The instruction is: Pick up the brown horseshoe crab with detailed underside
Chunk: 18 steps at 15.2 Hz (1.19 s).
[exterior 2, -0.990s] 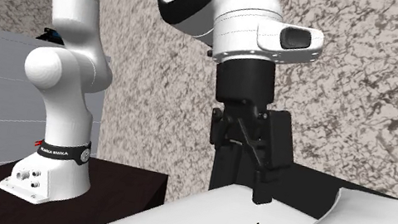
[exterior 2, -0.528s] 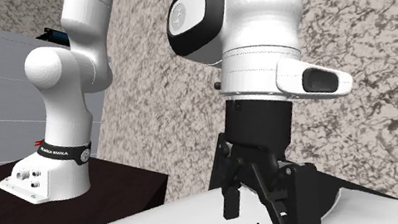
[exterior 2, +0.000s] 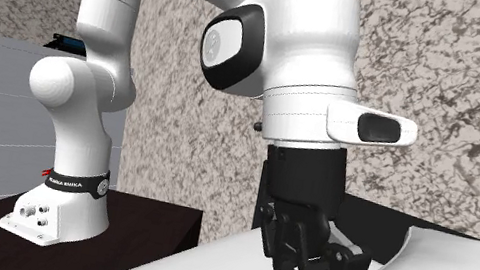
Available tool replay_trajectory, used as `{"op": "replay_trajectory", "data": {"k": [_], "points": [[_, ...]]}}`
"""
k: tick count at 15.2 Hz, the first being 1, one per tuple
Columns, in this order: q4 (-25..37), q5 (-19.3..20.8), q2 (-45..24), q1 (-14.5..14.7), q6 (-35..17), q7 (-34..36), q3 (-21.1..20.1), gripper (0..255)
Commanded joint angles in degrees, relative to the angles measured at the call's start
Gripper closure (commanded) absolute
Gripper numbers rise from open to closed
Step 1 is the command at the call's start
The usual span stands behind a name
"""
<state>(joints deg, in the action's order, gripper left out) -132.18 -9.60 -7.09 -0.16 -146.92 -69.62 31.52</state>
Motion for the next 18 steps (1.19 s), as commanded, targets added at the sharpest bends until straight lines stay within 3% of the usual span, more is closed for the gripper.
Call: {"op": "replay_trajectory", "data": {"k": [1,7,18], "points": [[-0.07,-0.04,-0.06,0.01,-0.02,-0.03,-0.03,255],[0.07,-0.02,-0.05,-0.01,0.14,-0.03,-0.01,255],[2.68,6.64,6.52,0.75,8.07,4.84,0.99,255]]}}
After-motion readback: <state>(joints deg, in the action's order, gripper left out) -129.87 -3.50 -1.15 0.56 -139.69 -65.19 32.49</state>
